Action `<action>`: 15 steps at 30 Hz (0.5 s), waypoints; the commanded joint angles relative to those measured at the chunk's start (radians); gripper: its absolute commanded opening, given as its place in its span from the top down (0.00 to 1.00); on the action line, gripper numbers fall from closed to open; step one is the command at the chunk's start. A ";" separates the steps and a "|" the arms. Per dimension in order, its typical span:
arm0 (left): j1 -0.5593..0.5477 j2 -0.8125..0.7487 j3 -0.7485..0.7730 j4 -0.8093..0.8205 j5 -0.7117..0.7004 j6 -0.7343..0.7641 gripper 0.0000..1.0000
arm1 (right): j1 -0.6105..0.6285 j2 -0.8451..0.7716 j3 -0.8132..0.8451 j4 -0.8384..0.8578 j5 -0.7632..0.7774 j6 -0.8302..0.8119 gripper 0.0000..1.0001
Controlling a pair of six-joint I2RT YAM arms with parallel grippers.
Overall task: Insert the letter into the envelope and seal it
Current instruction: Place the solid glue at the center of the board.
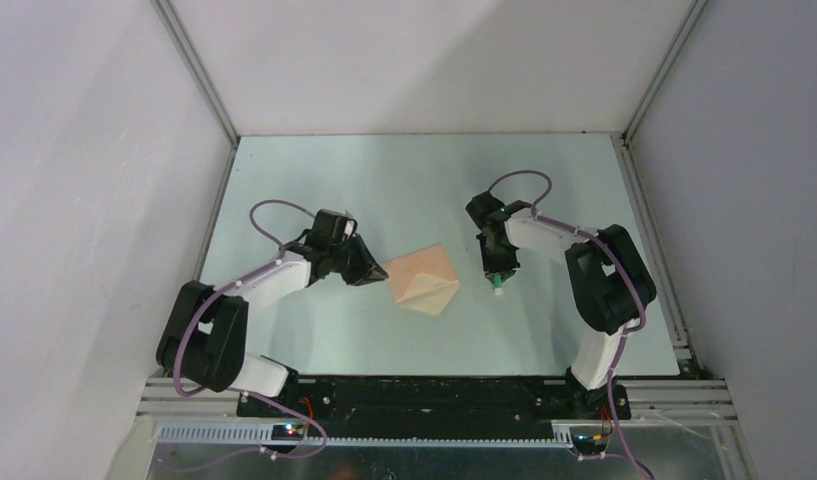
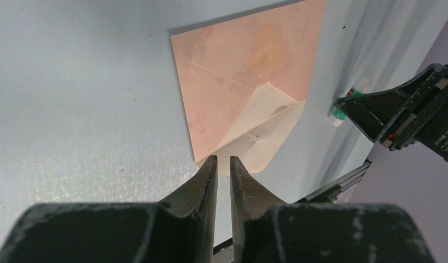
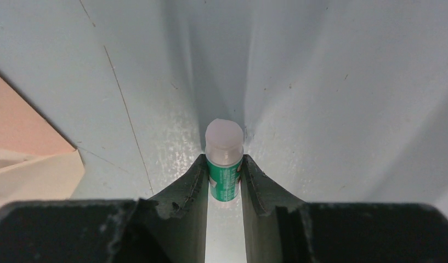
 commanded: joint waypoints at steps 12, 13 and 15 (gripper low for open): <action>0.040 -0.058 0.057 -0.053 -0.025 0.076 0.79 | -0.001 -0.162 -0.098 0.192 -0.003 -0.113 1.00; 0.050 -0.061 0.061 -0.059 -0.026 0.081 0.79 | -0.004 -0.165 -0.103 0.204 -0.007 -0.124 1.00; 0.061 -0.063 0.063 -0.066 -0.022 0.089 0.79 | -0.011 -0.155 -0.102 0.196 -0.003 -0.125 1.00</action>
